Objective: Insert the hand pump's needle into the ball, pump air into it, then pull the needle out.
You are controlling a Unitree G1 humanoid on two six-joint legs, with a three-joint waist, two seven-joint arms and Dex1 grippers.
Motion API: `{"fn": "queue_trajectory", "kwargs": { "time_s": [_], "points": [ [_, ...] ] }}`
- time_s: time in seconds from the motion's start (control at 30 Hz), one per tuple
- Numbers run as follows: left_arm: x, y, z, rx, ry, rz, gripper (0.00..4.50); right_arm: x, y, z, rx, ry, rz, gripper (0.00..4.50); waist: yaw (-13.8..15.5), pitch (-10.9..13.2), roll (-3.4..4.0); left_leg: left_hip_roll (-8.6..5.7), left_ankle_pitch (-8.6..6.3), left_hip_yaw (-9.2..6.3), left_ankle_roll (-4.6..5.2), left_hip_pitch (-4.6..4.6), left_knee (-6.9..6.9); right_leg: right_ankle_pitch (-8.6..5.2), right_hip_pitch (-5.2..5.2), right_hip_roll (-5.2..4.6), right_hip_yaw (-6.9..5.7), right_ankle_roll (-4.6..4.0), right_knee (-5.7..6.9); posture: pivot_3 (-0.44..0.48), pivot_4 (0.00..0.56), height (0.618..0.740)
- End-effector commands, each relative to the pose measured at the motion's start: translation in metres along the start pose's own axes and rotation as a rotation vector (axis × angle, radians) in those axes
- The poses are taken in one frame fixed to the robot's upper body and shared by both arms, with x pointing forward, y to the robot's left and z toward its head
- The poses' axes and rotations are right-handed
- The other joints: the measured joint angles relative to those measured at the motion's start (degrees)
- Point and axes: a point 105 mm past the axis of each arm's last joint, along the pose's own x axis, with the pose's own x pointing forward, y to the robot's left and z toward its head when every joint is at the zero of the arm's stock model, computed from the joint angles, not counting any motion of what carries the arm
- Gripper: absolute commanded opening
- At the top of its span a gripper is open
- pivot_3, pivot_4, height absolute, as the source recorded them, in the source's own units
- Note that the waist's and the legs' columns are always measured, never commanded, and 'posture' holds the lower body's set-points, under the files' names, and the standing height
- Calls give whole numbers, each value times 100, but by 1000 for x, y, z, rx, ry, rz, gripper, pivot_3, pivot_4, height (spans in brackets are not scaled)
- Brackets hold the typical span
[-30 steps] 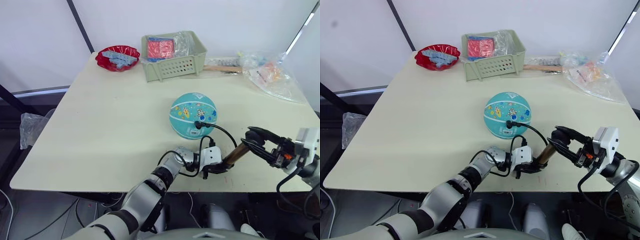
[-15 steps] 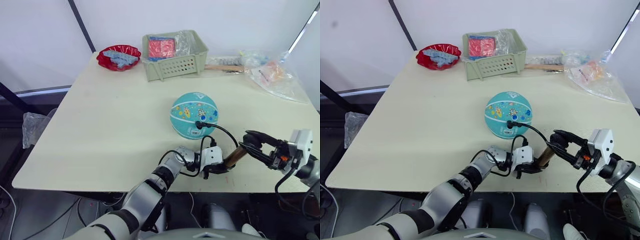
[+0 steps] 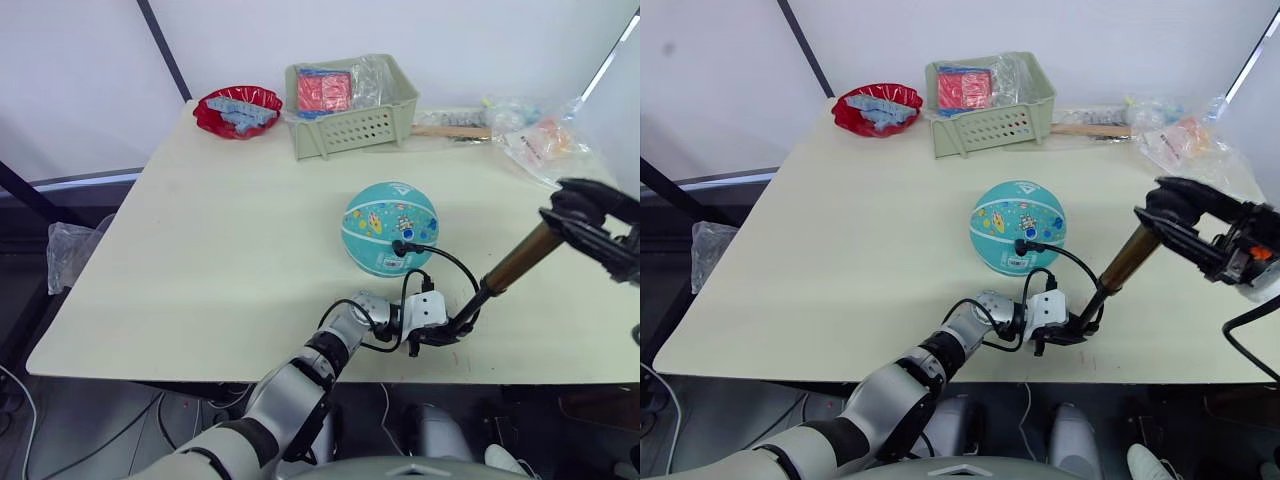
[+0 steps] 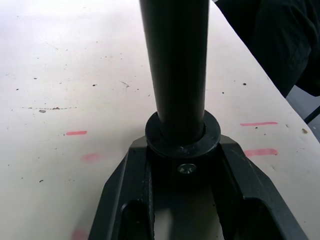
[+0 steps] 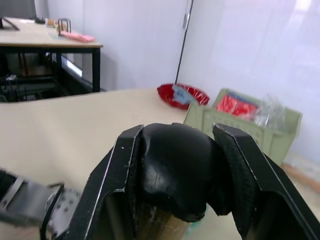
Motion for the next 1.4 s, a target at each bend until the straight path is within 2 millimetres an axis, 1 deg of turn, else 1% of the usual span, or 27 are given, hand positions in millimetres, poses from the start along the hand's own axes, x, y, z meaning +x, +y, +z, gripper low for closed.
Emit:
{"fn": "queue_trajectory", "kwargs": {
  "time_s": [0.03, 0.07, 0.27, 0.57, 0.63, 0.67, 0.73, 0.9, 1.03, 1.17, 1.3, 1.4],
  "points": [
    [-1, -25, -38, -98, 130, -66, 1034, -4, -2, 29, -102, -85, -44, 1646, 0, 2, -2, 1, 0, -1, 0, -1, 0, 0, 0, 0, 0, 0, 0, 0, 150, 738],
    [0, -25, -38, -98, 129, -66, 1034, -3, 0, 25, -92, -71, -38, 1646, -1, 2, -3, 0, 0, 0, 0, -1, 0, 0, 0, 0, 0, 0, 0, 0, 150, 738],
    [0, -25, -38, -100, 126, -64, 1034, -3, 16, -21, 20, 31, 2, 1646, -1, 0, -10, 1, 0, -1, 0, 1, 0, 0, 2, 2, 0, 0, 0, 0, 150, 738],
    [-3, -23, -40, -108, 128, -50, 1034, -4, 35, -75, 167, 77, 0, 1646, -9, -25, -29, 8, 0, -3, 0, 13, 0, -1, 9, 8, 0, 1, 3, 0, 150, 738],
    [-3, -23, -41, -111, 129, -47, 1034, -6, 41, -98, 230, 85, -20, 1646, -9, -38, -43, 8, 0, -3, 0, 13, 0, -1, 9, 9, 0, 0, 3, 0, 150, 738],
    [-3, -23, -41, -113, 129, -46, 1034, -7, 42, -105, 247, 84, -32, 1646, -11, -53, -58, 9, 0, -3, 0, 14, -1, -1, 8, 10, -1, 0, 3, 0, 150, 738],
    [-4, -22, -41, -113, 129, -44, 1034, -10, 47, -122, 268, 114, -30, 1646, -20, -68, -58, 15, 0, -5, 0, 15, -2, -1, 9, 17, -1, -1, 3, 0, 150, 738],
    [-4, -21, -40, -112, 129, -41, 1034, -14, 60, -145, 290, 168, -8, 1646, -30, -92, -49, 19, 0, -5, -1, 21, -2, -2, 9, 19, -1, -2, 6, 0, 150, 738],
    [-4, -22, -41, -111, 129, -40, 1034, -13, 65, -151, 282, 179, 7, 1646, -25, -97, -39, 20, -1, -7, -1, 22, -4, -2, 9, 21, -1, -3, 6, 0, 150, 738],
    [-5, -22, -42, -112, 130, -42, 1034, -11, 59, -139, 224, 167, 8, 1646, -21, -96, -37, 19, -1, -6, -1, 20, -5, -2, 9, 18, -1, -3, 4, 0, 150, 738],
    [-5, -23, -42, -113, 131, -44, 1034, -8, 47, -114, 154, 130, 5, 1646, -12, -89, -28, 18, -1, -6, -1, 17, -5, -2, 8, 15, -1, -3, 3, 0, 150, 738],
    [-5, -23, -42, -113, 132, -47, 1034, -7, 34, -87, 81, 101, -1, 1646, -6, -71, -9, 16, -1, -5, -2, 11, -5, -2, 4, 13, -2, -3, 1, 0, 150, 738]
  ]
}}
